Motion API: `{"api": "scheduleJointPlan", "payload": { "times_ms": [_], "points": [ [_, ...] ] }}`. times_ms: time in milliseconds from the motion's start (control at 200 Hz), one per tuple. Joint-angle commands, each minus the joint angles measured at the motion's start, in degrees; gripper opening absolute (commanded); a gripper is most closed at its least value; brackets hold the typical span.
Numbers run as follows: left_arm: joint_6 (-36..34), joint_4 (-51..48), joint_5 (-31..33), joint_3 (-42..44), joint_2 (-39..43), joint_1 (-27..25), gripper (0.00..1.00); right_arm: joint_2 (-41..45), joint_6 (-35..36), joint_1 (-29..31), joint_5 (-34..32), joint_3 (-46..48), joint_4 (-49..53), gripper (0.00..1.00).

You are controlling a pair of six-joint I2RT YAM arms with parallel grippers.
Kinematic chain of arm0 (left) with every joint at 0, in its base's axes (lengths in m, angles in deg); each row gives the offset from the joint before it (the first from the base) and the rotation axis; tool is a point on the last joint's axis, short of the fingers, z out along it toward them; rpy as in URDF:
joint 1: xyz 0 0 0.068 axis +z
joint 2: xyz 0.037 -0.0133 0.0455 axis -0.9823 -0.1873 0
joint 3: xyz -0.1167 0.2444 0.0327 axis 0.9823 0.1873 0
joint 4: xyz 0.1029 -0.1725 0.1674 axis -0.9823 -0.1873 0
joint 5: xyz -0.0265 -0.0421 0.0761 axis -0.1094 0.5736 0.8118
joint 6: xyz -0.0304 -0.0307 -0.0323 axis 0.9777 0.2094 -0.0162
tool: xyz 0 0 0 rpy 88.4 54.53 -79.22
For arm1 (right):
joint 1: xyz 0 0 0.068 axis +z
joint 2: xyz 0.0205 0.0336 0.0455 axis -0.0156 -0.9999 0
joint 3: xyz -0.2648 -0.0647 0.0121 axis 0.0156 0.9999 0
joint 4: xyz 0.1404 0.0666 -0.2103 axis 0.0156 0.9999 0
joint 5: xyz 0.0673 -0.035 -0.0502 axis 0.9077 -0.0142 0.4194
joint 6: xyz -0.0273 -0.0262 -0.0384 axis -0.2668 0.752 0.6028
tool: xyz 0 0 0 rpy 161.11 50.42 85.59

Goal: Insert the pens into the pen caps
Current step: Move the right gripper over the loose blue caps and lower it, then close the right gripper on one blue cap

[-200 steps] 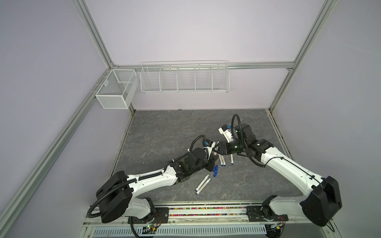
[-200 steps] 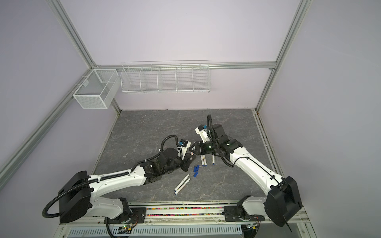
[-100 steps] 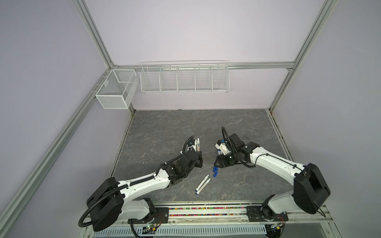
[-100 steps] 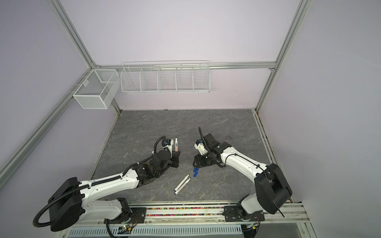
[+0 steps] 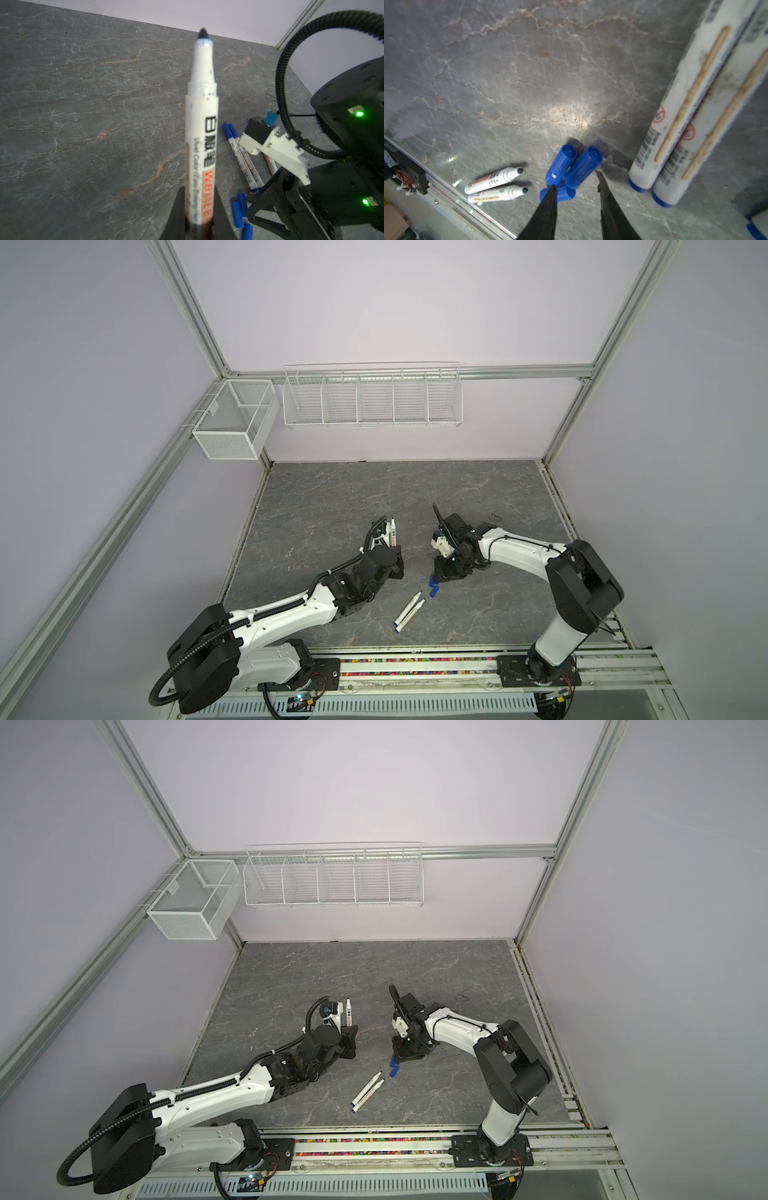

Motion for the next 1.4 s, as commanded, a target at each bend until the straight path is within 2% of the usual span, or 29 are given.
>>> {"api": "scheduleJointPlan", "payload": {
  "times_ms": [0, 360, 745, 965, 1190, 1394],
  "points": [
    [1.11, -1.12, 1.44, 0.55, 1.2, -0.05, 0.0, -1.65, -0.92, 0.16, -2.08, -1.94, 0.94, 0.35],
    [1.01, -1.71, 1.66, 1.16, 2.4, -0.05, 0.0, -4.53, -1.68, 0.45, -4.82, -3.77, 2.9, 0.32],
    [0.66, -1.45, 0.86, 0.64, 1.34, -0.05, 0.0, -7.87, -0.87, 5.3, -13.65, -6.23, 6.0, 0.29],
    [-0.5, -1.19, -0.55, 0.46, 0.69, -0.05, 0.0, -7.78, -0.62, 5.57, -13.64, -6.85, 5.12, 0.15],
    [-3.37, 0.97, -5.25, 0.24, -0.75, -0.05, 0.0, 4.13, -1.1, 4.63, -9.64, -5.08, -0.31, 0.12],
    [-8.26, 4.02, -16.32, -1.34, -3.54, -0.59, 0.0, 20.22, -5.8, -1.22, -3.16, -1.05, -10.49, 0.12]
  ]
}}
